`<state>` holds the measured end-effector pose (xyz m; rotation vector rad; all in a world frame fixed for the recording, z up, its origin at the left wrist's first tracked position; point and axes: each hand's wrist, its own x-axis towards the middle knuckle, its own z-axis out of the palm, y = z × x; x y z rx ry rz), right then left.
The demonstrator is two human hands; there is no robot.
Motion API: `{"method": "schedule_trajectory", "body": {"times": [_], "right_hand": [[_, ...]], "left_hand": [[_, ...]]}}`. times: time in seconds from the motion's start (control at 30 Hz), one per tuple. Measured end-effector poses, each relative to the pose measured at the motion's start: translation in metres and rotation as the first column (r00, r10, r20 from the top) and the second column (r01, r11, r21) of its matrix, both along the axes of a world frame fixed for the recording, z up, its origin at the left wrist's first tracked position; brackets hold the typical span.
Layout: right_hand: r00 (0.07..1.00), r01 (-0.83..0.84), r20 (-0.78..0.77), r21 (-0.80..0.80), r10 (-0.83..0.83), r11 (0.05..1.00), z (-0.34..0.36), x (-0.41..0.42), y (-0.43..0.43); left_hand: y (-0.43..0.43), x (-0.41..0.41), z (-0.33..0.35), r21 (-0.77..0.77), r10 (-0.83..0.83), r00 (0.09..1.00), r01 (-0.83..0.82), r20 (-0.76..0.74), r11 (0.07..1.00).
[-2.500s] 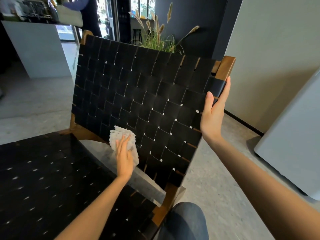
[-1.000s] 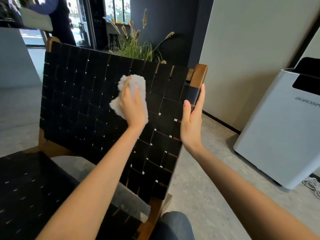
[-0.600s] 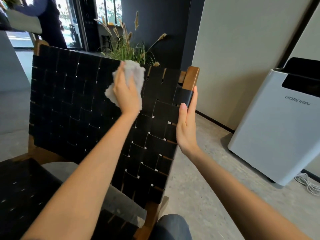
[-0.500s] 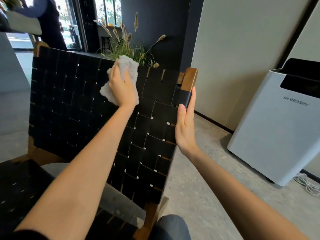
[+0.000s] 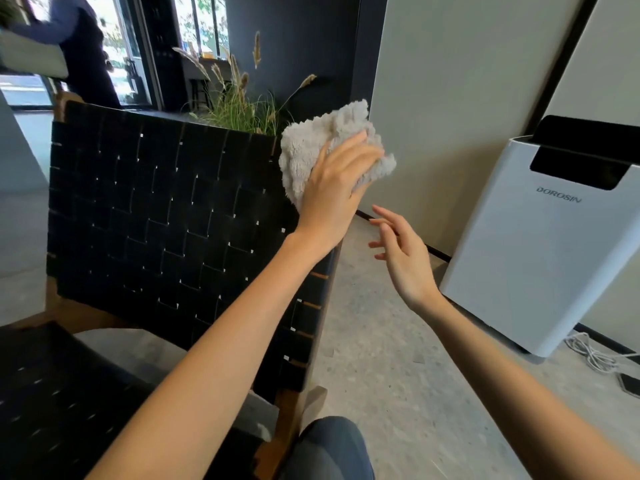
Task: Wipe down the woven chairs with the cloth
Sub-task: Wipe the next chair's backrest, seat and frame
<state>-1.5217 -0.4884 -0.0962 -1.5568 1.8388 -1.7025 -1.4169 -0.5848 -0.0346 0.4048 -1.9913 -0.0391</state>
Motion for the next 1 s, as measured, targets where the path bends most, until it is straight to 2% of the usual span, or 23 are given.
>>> {"method": "schedule_trajectory", "body": {"times": [0.07,0.17,0.23,0.3,0.37,0.43,0.53,0.57,0.63,0.73,0.77,0.83,0.9,1.0], "right_hand": [[0.998,0.055,0.018,-0.021,-0.055,0.998,-0.007,-0.002,0.011],[0.996,0.088,0.016,-0.05,-0.087,0.995,-0.016,-0.001,0.027],[0.996,0.084,0.033,-0.033,-0.083,0.996,-0.02,0.001,0.036],[0.997,0.04,0.072,-0.005,-0.039,0.999,-0.02,0.003,0.041],[0.979,-0.094,0.187,0.057,0.082,0.994,-0.018,0.006,0.039],[0.886,-0.316,0.395,0.128,0.244,0.94,-0.01,0.009,0.033],[0.683,-0.553,0.639,0.136,0.354,0.822,0.001,0.013,0.027],[0.638,-0.592,0.68,0.135,0.36,0.795,0.003,0.014,0.026],[0.623,-0.61,0.7,0.156,0.349,0.777,0.004,0.013,0.026],[0.684,-0.527,0.644,0.113,0.342,0.842,0.006,0.007,0.032],[0.718,-0.449,0.617,0.059,0.321,0.892,0.007,0.003,0.035],[0.831,-0.19,0.525,-0.043,0.183,0.981,0.01,-0.005,0.042],[0.913,0.055,0.408,-0.145,0.009,0.988,0.014,-0.007,0.043],[0.954,0.147,0.294,-0.285,-0.059,0.947,0.028,0.004,0.025]], "left_hand": [[0.009,0.01,-0.023,-0.043,0.014,0.999,-0.013,0.029,0.999],[0.024,0.023,-0.046,-0.001,0.028,0.999,-0.028,0.021,1.0],[0.033,0.032,-0.057,0.028,0.027,0.997,-0.029,0.07,0.999],[0.041,0.041,-0.069,0.044,0.007,0.988,-0.014,0.155,0.999],[0.047,0.047,-0.081,0.037,-0.031,0.976,0.023,0.218,0.999],[0.057,0.049,-0.093,0.099,-0.082,0.985,0.067,0.154,0.993],[0.069,0.043,-0.097,0.227,0.069,0.987,-0.035,-0.145,0.973],[0.071,0.041,-0.096,0.269,0.111,0.975,-0.057,-0.19,0.961],[0.074,0.039,-0.091,0.323,0.106,0.984,-0.055,-0.145,0.945],[0.077,0.042,-0.083,0.321,0.003,0.999,0.01,-0.04,0.947],[0.078,0.044,-0.081,0.309,-0.022,0.999,0.034,-0.043,0.95],[0.081,0.052,-0.074,0.322,-0.01,0.998,0.032,-0.07,0.946],[0.079,0.058,-0.067,0.402,0.036,0.999,-0.018,-0.039,0.915],[0.068,0.062,-0.062,0.539,0.032,0.993,-0.091,0.117,0.837]]}}
